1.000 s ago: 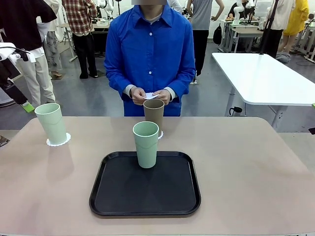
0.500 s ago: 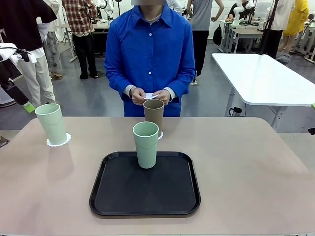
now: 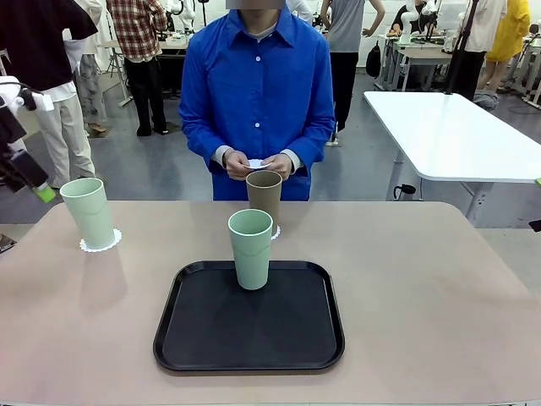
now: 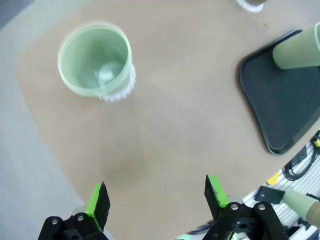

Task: Place coasters on the table and set cups on them.
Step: Take one Reusable plastic cup from the Flat Tray and place it on a coaster set by the human.

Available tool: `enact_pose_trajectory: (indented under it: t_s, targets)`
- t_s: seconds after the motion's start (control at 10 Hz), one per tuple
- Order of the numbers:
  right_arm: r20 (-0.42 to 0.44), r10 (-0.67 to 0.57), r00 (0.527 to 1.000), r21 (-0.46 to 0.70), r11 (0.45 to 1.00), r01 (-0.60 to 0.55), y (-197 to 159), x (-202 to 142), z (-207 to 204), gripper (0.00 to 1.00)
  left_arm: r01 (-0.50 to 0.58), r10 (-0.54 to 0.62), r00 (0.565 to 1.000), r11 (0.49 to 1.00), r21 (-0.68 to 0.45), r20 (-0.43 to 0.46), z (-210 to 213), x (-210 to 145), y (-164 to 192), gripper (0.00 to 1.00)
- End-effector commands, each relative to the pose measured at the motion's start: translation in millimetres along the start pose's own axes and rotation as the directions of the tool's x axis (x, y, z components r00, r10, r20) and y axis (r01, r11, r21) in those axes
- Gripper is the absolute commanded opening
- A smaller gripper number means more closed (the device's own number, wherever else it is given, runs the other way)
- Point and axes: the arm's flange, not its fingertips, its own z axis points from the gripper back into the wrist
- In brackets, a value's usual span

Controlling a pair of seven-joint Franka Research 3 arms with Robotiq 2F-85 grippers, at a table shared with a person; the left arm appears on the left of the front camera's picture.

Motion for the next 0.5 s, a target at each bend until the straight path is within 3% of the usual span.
enact_pose_trajectory:
  t_s: [0.0,0.1,0.3,0.4]
  targets:
    - [0.001,0.001,1.0,0.008,1.0,-0.001,0.2,-3.6,-0.9,1.0,-0.046,0.046,0.996,0.999,0.003,-0.082,3.1,-37.9,-31.0,1.0]
    - [0.001,0.001,1.0,0.008,1.0,-0.001,0.2,-3.6,-0.9,1.0,-0.03,0.033,0.99,0.999,0.023,-0.139,-5.1,-59.2,-35.3,1.0]
    - [0.001,0.001,1.0,0.008,1.0,-0.001,0.2,-3.6,-0.9,1.0,-0.041,0.033,0.983,0.998,-0.04,-0.18,-9.3,-79.0,-36.3,1.0]
    - [0.001,0.001,1.0,0.008,1.0,-0.001,0.2,-3.6,-0.9,1.0,-0.042,0.041,0.991,0.999,-0.003,-0.13,-9.8,-62.0,-34.5,1.0]
